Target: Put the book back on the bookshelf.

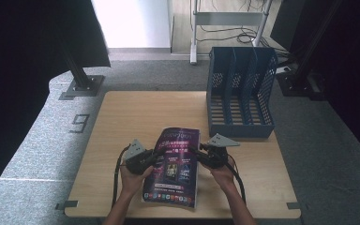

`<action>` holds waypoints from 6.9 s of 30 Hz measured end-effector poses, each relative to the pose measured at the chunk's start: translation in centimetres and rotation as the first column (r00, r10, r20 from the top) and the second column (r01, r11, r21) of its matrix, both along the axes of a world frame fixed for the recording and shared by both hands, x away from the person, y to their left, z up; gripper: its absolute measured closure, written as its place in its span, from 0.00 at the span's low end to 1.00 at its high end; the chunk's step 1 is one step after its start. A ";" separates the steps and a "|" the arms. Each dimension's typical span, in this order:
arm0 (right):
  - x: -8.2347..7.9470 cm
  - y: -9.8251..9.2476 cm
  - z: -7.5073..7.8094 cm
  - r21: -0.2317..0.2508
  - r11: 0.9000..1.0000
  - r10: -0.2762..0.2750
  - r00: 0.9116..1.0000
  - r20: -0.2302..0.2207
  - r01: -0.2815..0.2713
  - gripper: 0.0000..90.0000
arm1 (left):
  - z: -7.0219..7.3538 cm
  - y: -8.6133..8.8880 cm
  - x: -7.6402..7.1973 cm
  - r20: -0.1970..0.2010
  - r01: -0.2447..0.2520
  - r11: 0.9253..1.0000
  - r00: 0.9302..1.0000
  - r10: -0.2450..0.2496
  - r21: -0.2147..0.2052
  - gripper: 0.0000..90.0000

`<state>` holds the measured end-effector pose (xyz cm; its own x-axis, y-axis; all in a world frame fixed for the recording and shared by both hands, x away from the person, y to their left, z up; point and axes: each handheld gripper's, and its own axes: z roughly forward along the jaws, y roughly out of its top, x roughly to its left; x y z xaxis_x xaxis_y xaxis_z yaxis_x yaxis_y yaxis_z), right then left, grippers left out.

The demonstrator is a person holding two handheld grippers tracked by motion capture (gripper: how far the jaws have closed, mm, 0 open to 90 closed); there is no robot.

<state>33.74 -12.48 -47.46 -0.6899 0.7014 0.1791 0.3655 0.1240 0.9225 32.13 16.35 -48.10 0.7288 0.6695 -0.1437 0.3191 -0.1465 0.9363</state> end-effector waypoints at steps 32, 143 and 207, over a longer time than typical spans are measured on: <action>-0.1 -0.9 1.9 0.024 1.000 -0.017 0.998 0.068 0.015 0.79 | 1.7 -0.7 1.6 0.028 0.024 1.000 0.999 -0.024 -0.015 0.97; -4.0 -3.2 3.8 0.054 0.989 0.115 0.945 0.307 -0.138 0.90 | 6.3 -2.3 5.4 0.090 0.061 0.998 0.994 -0.061 -0.002 0.18; -2.0 -0.8 4.6 0.038 0.998 0.034 0.970 0.239 -0.044 0.90 | 2.2 0.6 -0.5 0.021 -0.061 0.991 0.998 0.059 0.123 0.22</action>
